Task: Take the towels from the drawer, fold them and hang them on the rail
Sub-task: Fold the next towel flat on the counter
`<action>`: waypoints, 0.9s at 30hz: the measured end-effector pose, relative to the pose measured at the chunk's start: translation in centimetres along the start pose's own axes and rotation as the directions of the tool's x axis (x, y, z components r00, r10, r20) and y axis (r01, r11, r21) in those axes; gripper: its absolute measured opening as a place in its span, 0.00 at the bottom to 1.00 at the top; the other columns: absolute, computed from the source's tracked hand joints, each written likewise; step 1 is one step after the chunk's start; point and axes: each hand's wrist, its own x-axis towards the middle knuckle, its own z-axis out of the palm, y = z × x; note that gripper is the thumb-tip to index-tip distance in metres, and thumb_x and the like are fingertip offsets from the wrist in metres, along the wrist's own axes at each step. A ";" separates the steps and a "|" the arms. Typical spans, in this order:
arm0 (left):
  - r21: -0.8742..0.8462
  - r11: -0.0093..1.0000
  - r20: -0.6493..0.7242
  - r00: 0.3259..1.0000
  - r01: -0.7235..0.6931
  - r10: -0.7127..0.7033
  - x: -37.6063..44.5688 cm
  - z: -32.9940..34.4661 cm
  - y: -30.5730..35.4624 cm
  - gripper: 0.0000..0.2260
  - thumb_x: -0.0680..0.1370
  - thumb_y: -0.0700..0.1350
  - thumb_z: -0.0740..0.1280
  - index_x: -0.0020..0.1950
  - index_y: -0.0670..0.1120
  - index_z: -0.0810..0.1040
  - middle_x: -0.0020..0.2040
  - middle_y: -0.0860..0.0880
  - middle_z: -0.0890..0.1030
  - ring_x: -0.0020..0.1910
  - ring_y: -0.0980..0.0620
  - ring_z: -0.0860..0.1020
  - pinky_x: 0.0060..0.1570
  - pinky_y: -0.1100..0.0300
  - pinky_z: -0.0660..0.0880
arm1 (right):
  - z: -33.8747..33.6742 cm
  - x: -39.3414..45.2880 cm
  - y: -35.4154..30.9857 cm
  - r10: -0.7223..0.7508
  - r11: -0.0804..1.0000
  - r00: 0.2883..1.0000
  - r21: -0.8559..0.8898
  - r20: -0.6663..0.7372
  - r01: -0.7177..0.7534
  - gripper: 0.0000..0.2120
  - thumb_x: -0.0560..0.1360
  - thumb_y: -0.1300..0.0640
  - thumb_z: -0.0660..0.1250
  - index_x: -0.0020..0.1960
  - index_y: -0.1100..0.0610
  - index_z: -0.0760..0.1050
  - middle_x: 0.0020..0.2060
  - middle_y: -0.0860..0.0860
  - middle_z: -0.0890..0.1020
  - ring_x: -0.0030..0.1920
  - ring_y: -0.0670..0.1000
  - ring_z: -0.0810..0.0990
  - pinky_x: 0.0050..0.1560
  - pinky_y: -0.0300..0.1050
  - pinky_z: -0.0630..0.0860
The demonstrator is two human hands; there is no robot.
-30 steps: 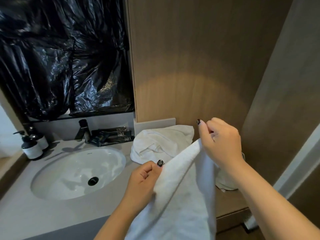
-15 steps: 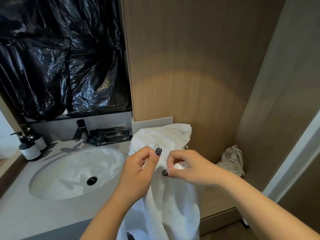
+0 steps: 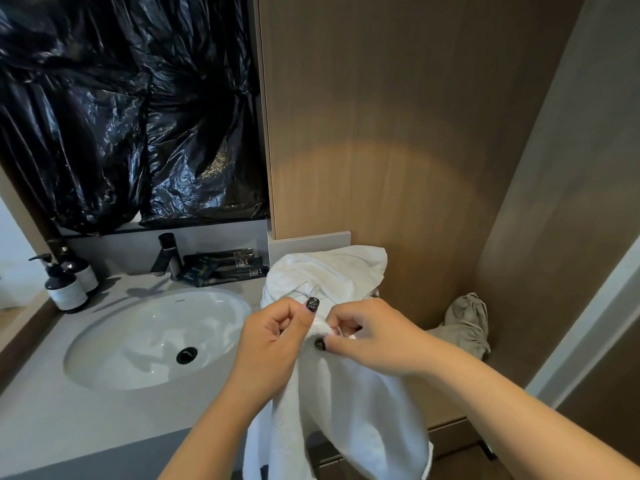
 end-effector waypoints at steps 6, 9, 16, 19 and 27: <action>-0.037 0.999 0.054 0.998 0.037 -0.035 -0.3 -0.5 -1.2 0.07 0.74 0.50 0.72 0.37 0.52 0.81 0.27 0.56 0.74 0.27 0.60 0.66 0.28 0.70 0.63 | -0.6 0.1 -0.2 -0.002 0.999 0.988 -0.038 -0.151 -0.004 0.11 0.72 0.52 0.68 0.32 0.47 0.71 0.26 0.42 0.74 0.30 0.44 0.70 0.36 0.49 0.71; 0.052 0.996 0.034 0.997 0.070 -0.072 -0.6 -0.6 -2.3 0.04 0.75 0.49 0.72 0.40 0.53 0.82 0.29 0.57 0.75 0.28 0.61 0.68 0.30 0.70 0.63 | -2.0 0.5 0.5 0.043 0.998 0.963 -0.030 -0.265 -0.052 0.12 0.72 0.55 0.69 0.32 0.47 0.72 0.27 0.40 0.75 0.30 0.43 0.70 0.35 0.46 0.70; 0.180 0.972 0.084 0.982 0.153 -0.170 -1.5 -1.6 -3.9 0.09 0.78 0.43 0.71 0.42 0.58 0.82 0.31 0.54 0.76 0.28 0.60 0.69 0.29 0.67 0.66 | -4.1 0.5 2.7 0.154 0.984 0.872 -0.006 -0.464 -0.178 0.10 0.71 0.54 0.72 0.33 0.49 0.75 0.28 0.38 0.77 0.29 0.41 0.73 0.32 0.39 0.67; 0.194 0.976 0.096 0.989 0.096 -0.116 -1.2 -1.6 -3.2 0.11 0.77 0.55 0.70 0.42 0.48 0.80 0.35 0.45 0.77 0.32 0.57 0.73 0.34 0.63 0.68 | -3.2 0.1 2.4 0.142 0.985 0.970 -0.067 -0.198 -0.158 0.16 0.69 0.51 0.74 0.54 0.42 0.74 0.28 0.38 0.77 0.31 0.41 0.74 0.36 0.43 0.72; 0.097 0.995 0.231 0.973 -0.018 -0.005 -0.5 -0.6 -0.3 0.03 0.73 0.48 0.70 0.41 0.55 0.77 0.28 0.55 0.77 0.28 0.61 0.72 0.31 0.70 0.68 | 1.1 0.6 1.0 0.064 0.986 0.998 -0.151 -0.008 -0.064 0.11 0.71 0.46 0.71 0.39 0.47 0.70 0.29 0.42 0.74 0.33 0.43 0.71 0.35 0.45 0.67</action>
